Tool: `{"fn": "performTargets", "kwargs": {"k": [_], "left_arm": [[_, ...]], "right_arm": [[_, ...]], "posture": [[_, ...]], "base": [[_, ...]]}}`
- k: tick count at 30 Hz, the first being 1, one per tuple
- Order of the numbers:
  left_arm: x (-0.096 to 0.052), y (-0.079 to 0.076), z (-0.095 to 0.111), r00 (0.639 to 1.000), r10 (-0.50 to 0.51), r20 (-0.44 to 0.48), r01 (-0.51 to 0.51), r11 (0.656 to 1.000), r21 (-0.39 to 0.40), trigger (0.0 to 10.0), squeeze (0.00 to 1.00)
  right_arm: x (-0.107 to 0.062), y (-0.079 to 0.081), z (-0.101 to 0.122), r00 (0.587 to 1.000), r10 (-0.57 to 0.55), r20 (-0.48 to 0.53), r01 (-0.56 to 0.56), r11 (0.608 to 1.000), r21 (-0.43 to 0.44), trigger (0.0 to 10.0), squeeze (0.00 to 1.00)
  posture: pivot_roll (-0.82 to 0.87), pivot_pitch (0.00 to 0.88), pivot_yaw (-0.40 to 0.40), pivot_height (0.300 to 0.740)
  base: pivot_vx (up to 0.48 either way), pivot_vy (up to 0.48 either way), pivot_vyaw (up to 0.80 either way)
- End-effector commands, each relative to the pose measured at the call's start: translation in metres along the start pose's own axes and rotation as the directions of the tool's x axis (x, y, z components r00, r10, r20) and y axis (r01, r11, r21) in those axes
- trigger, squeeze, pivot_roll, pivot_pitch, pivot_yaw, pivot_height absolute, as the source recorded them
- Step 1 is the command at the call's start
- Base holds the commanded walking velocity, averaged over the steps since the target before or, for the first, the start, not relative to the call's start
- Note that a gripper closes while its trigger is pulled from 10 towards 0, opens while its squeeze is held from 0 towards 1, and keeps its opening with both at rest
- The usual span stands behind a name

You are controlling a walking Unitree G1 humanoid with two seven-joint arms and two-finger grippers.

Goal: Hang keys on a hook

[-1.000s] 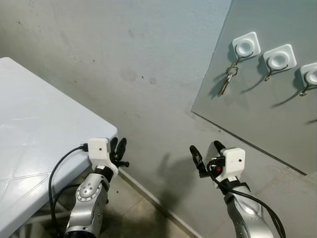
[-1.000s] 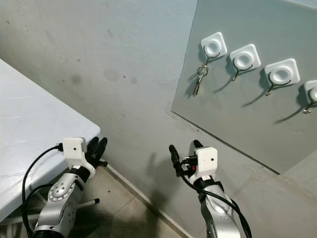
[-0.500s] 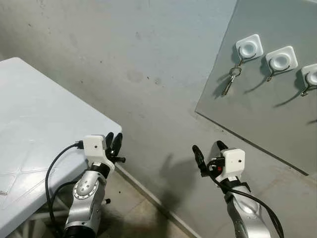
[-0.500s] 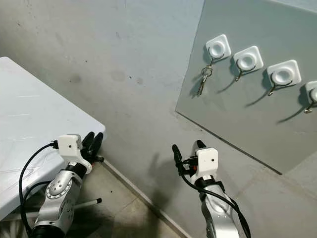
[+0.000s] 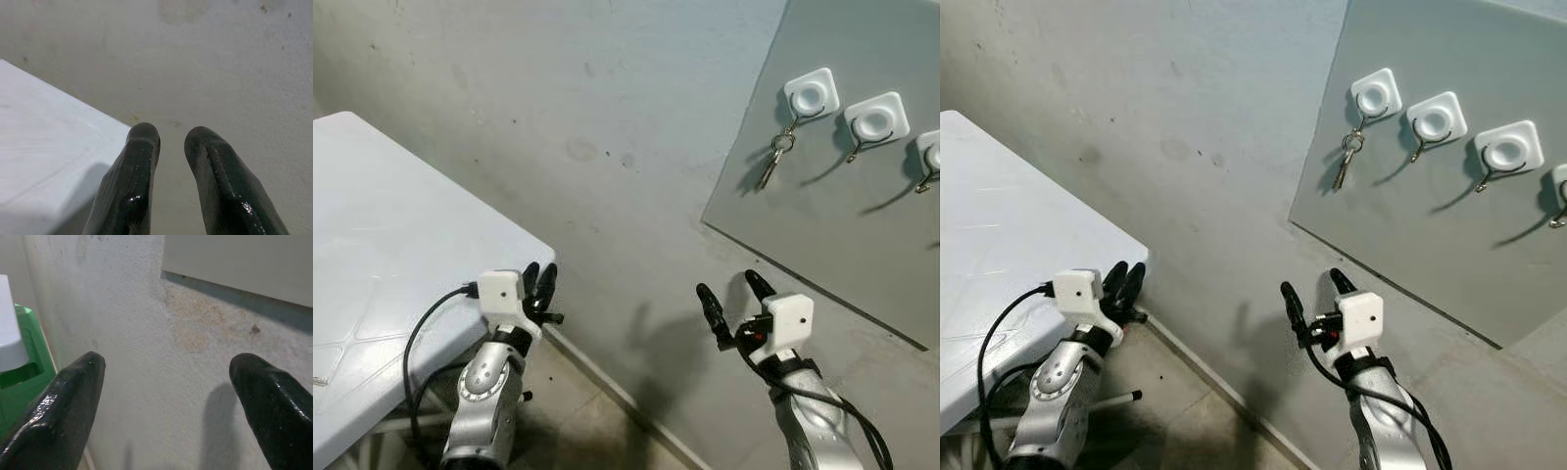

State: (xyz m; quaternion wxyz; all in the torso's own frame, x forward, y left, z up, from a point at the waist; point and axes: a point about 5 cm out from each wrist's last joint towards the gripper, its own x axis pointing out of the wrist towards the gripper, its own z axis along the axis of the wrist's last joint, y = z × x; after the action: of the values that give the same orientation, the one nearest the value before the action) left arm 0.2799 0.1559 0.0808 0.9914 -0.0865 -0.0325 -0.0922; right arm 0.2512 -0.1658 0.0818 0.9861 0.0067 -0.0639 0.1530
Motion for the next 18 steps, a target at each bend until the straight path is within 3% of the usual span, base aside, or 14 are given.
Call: {"fn": "performTargets", "kwargs": {"k": [1,11,15,18], "left_arm": [[-0.004,-0.003,0.009,1.0,-0.01,0.028,0.01,1.0,0.006,10.0,0.0],[-0.017,-0.007,0.022,0.998,0.021,0.057,-0.021,1.0,-0.003,10.0,0.0],[-0.019,-0.007,0.022,0.998,0.028,0.05,-0.028,1.0,-0.006,10.0,0.0],[-0.02,-0.008,0.024,0.999,0.026,0.046,-0.025,1.0,-0.006,10.0,0.0]], "right_arm": [[-0.003,0.003,0.009,1.0,-0.003,0.026,0.004,1.0,-0.023,10.0,0.0],[-0.009,0.024,0.013,1.0,-0.009,0.028,0.009,1.0,-0.017,10.0,0.0],[-0.008,0.027,0.015,1.0,-0.001,0.019,0.002,0.999,-0.041,10.0,0.0],[-0.007,0.025,0.015,1.0,-0.009,0.007,0.009,0.999,-0.049,10.0,0.0]], "posture": [[-0.03,0.017,-0.077,0.74],[-0.03,0.053,-0.068,0.74],[-0.03,0.055,-0.067,0.74],[-0.03,0.056,-0.067,0.74]], "base": [[0.0,0.0,0.0],[0.0,0.0,0.0],[0.0,0.0,0.0],[0.0,0.0,0.57]]}}
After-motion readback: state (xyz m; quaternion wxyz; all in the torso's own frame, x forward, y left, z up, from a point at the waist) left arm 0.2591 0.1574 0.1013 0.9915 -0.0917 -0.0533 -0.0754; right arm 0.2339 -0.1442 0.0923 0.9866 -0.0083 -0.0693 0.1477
